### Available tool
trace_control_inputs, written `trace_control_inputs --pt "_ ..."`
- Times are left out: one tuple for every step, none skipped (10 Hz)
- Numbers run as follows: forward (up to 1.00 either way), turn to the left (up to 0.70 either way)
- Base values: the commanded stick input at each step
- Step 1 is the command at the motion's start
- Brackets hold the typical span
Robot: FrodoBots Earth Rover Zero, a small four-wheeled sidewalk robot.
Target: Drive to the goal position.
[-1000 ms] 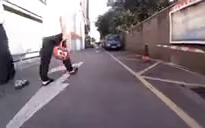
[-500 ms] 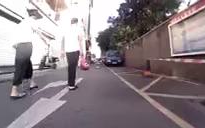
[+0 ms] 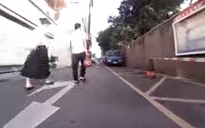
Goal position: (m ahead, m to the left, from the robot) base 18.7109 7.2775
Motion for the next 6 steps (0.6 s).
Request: trace_control_inputs --pt "0.45 0.00" --pt "0.45 0.00" --pt "0.45 0.00" --pt "0.45 0.00" --pt "0.45 0.00" --pt "0.45 0.00"
